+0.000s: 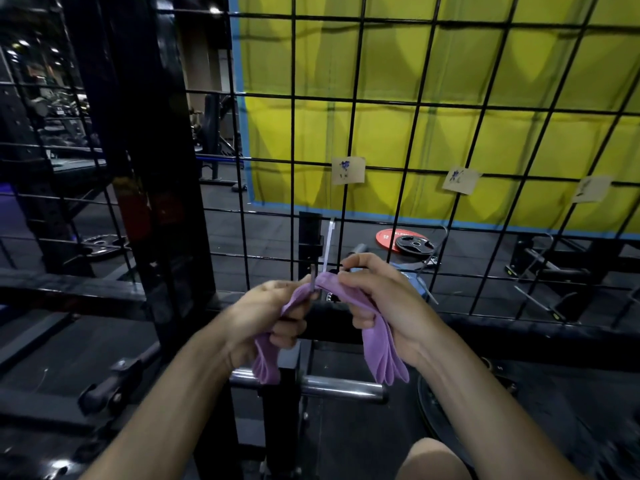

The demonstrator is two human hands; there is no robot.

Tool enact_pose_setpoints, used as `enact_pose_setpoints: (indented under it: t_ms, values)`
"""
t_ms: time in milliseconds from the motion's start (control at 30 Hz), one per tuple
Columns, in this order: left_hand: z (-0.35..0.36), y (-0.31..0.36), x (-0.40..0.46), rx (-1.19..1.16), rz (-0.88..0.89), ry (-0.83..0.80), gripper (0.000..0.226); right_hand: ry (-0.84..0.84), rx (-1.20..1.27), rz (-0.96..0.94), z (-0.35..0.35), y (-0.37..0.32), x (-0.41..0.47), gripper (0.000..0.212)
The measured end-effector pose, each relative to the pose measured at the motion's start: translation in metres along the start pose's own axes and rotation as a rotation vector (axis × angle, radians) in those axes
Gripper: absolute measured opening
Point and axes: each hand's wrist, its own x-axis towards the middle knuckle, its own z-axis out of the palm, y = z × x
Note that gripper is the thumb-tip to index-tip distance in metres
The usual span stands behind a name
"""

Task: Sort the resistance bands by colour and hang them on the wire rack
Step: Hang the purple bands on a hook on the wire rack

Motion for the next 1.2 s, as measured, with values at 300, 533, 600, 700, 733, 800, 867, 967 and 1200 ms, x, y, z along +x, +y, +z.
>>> enact_pose_setpoints:
  t_ms: [300, 533, 600, 700, 733, 800, 867, 967, 1200]
  values:
    - [0.026, -0.043, 0.002, -0.194, 0.106, -0.006, 0.033, -0.065, 0.189, 0.061, -0.005, 0.030, -0.025, 0.012]
    - [0.013, -0.080, -0.016, -0.149, 0.143, -0.006, 0.017, -0.045, 0.234, 0.049, -0.008, 0.061, -0.050, 0.020]
    - [0.014, -0.091, -0.020, -0.163, 0.143, 0.049, 0.022, -0.028, 0.304, 0.072, -0.005, 0.069, -0.056, 0.023]
    - [0.018, -0.104, -0.027, -0.266, 0.124, 0.111, 0.028, 0.001, 0.465, 0.218, 0.000, 0.085, -0.063, 0.017]
    - [0.020, -0.109, -0.030, -0.303, 0.108, 0.118, 0.025, 0.007, 0.540, 0.269, 0.002, 0.092, -0.066, 0.013]
    - [0.023, -0.119, -0.031, -0.375, 0.073, 0.134, 0.013, 0.017, 0.687, 0.349, 0.004, 0.106, -0.069, 0.016]
    - [0.023, -0.130, -0.031, -0.443, 0.057, 0.149, 0.010, 0.021, 0.791, 0.376, 0.008, 0.117, -0.069, 0.030]
    - [0.032, -0.138, -0.031, -0.451, 0.094, 0.190, 0.012, 0.036, 0.844, 0.372, 0.010, 0.121, -0.069, 0.033]
    - [0.036, -0.152, -0.022, 0.012, 0.335, 0.490, 0.014, 0.130, 0.665, 0.336, 0.016, 0.130, -0.055, 0.032]
